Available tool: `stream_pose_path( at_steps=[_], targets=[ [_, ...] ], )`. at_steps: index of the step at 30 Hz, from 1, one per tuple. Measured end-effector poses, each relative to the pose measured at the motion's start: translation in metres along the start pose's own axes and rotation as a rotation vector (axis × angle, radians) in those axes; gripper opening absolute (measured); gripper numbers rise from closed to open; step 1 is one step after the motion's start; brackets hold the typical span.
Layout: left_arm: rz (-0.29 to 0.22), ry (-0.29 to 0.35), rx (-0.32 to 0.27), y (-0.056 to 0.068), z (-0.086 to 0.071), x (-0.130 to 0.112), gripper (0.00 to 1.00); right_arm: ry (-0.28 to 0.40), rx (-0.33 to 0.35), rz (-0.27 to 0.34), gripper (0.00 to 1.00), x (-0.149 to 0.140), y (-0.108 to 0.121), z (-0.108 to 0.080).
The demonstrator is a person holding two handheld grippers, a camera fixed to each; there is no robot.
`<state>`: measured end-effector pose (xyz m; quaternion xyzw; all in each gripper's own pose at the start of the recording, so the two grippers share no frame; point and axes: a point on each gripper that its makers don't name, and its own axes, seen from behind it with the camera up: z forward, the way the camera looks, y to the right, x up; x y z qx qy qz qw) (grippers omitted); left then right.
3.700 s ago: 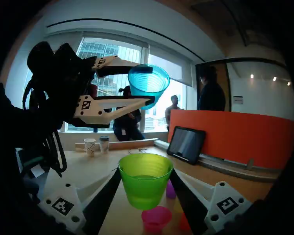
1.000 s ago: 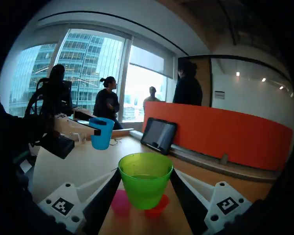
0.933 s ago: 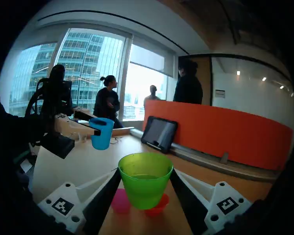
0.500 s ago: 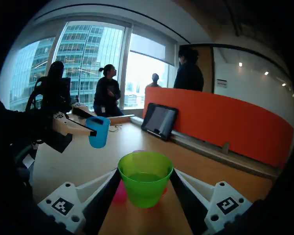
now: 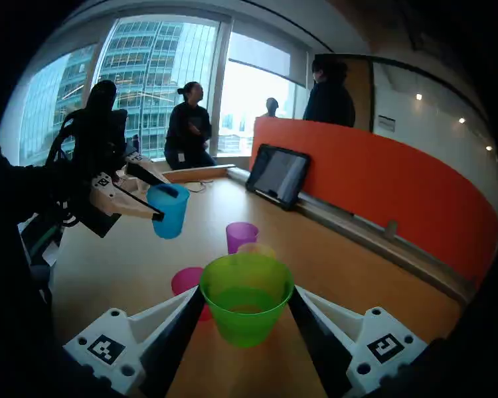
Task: Pour water
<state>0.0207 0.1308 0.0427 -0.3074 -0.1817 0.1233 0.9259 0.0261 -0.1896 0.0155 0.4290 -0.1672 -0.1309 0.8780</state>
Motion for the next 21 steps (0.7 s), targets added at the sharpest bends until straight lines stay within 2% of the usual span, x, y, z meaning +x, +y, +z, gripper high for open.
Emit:
stream_pose_path(
  at_steps=[21],
  targets=[
    [-0.004,-0.141,-0.051,0.010,0.012,-0.054,0.88,-0.129,0.075,0.024,0.91,-0.042,-0.010,0.018]
  ],
)
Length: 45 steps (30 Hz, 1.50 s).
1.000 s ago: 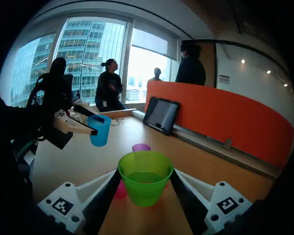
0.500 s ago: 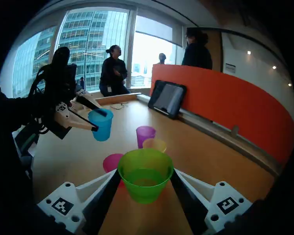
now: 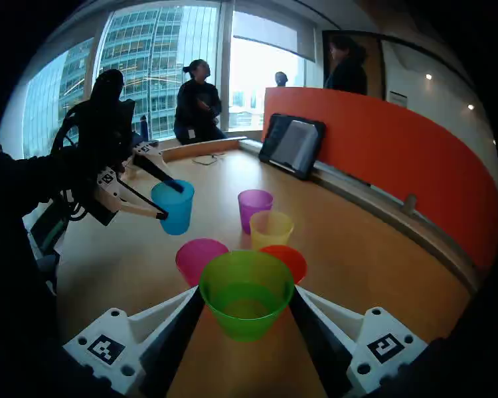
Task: Pour water
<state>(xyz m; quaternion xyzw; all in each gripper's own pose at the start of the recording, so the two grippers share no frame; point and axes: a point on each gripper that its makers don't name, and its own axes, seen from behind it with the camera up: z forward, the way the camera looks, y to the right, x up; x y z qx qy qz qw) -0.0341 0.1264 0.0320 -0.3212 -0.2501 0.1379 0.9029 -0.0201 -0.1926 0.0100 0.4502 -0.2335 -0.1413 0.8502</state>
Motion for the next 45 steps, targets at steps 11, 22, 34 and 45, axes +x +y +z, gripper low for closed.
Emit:
stream_pose_path(
  at_steps=[11,22,34,45],
  targets=[
    [0.001,-0.052,-0.021,0.003,0.012,-0.019,0.88,-0.045,0.005,0.005,0.91,-0.018,-0.001,0.010],
    [0.006,-0.084,-0.034,0.007,0.022,-0.034,0.88,-0.072,0.006,0.008,0.91,-0.031,0.000,0.018],
    [-0.007,-0.094,-0.040,0.006,0.024,-0.043,0.88,-0.087,0.005,0.013,0.91,-0.039,0.000,0.023],
    [-0.016,-0.117,-0.046,0.006,0.021,-0.051,0.93,-0.093,0.010,0.017,0.91,-0.044,-0.004,0.030]
  ],
)
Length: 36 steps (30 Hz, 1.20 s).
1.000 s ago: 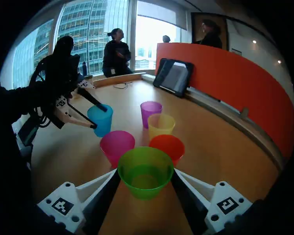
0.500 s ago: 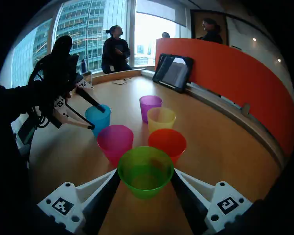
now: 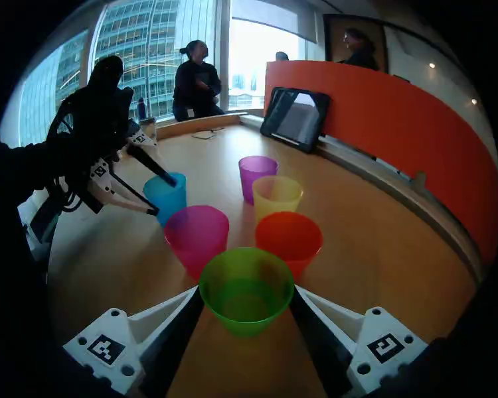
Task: Pour water
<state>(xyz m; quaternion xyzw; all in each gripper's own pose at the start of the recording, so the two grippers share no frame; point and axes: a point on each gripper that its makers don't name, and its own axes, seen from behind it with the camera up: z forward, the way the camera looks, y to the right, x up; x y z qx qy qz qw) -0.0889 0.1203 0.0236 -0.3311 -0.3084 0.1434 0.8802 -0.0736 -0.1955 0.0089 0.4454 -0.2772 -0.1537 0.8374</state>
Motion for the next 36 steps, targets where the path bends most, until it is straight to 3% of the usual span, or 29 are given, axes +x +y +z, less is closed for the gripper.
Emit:
stream_pose_path(
  at_steps=[9,27,36],
  targets=[
    [-0.029,-0.015,0.000,-0.001,-0.005,-0.006,0.96,-0.004,0.004,0.005,0.91,-0.005,-0.003,0.005],
    [-0.035,-0.021,-0.008,0.007,-0.012,-0.011,0.96,-0.008,-0.013,0.015,0.93,-0.012,-0.004,0.004],
    [-0.048,-0.018,0.000,0.006,-0.018,-0.014,0.96,-0.014,-0.030,0.041,1.00,-0.021,-0.004,-0.002]
  ],
)
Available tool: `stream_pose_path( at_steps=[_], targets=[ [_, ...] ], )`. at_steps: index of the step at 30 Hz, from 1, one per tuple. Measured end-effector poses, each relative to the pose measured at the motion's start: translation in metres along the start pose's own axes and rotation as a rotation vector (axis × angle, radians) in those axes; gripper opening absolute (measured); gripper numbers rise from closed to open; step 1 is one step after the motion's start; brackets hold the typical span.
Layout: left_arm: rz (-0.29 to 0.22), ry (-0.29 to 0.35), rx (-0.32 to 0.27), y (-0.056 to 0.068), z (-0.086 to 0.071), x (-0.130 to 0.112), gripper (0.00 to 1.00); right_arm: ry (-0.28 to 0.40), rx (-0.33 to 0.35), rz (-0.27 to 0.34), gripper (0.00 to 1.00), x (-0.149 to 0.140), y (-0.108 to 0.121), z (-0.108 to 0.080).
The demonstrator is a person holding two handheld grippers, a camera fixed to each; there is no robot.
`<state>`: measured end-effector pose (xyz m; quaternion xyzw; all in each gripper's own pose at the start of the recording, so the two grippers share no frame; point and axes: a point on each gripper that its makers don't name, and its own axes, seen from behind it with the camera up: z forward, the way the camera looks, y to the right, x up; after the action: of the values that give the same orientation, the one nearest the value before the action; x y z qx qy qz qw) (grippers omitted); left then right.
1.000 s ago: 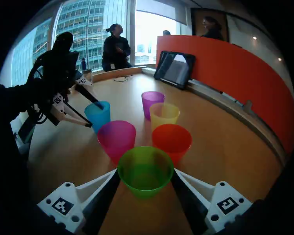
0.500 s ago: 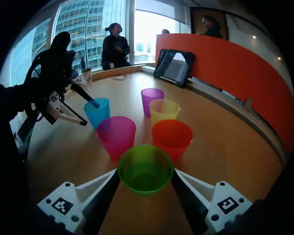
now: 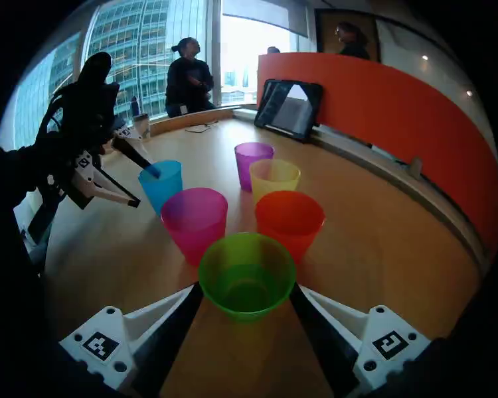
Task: Pour water
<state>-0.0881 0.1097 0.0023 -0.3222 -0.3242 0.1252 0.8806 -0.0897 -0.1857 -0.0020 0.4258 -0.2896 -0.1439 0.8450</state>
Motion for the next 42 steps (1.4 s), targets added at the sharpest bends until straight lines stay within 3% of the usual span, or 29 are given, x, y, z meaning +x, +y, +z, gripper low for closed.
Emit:
stream_pose_path(
  at_steps=[15,33,42],
  targets=[
    [-0.018,0.014,0.038,0.003,-0.023,-0.007,0.96,0.025,-0.069,0.020,1.00,-0.015,0.008,-0.035],
    [-0.070,0.078,0.122,0.003,-0.052,-0.011,0.96,0.113,-0.179,0.077,1.00,-0.018,0.016,-0.081],
    [-0.080,0.154,0.214,-0.010,-0.063,-0.004,0.96,0.172,-0.273,0.102,1.00,-0.012,0.027,-0.099]
  ],
)
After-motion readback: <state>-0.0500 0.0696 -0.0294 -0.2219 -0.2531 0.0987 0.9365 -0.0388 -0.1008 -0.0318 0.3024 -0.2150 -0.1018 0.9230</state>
